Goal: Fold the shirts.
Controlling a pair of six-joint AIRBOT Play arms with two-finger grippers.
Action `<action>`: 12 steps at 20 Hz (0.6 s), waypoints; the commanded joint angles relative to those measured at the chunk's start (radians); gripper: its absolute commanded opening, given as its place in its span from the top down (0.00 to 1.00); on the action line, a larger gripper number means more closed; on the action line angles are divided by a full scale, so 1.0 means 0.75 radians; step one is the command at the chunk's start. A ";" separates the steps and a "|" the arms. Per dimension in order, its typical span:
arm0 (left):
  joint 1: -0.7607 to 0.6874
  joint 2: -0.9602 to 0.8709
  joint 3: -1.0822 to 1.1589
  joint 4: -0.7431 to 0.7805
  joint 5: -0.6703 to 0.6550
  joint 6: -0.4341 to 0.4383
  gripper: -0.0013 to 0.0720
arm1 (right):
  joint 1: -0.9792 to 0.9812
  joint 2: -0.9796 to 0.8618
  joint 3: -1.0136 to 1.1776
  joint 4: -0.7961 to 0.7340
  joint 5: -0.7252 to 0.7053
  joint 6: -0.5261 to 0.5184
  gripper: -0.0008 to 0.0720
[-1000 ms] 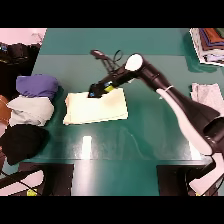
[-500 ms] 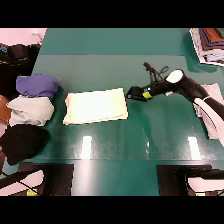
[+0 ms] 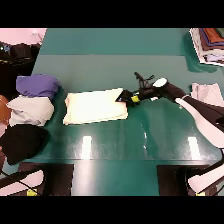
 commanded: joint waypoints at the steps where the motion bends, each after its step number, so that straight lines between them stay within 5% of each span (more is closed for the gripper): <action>1: -0.017 -0.005 -0.005 -0.052 0.008 0.007 0.95 | 0.091 -0.107 0.144 0.023 0.023 -0.011 0.66; 3: -0.072 -0.005 -0.005 -0.049 0.022 0.006 0.95 | 0.100 -0.107 0.184 0.024 0.021 -0.074 0.97; 12: -0.438 -0.005 -0.005 -0.033 0.095 -0.045 0.95 | -0.458 0.320 0.200 -0.336 0.039 0.042 0.97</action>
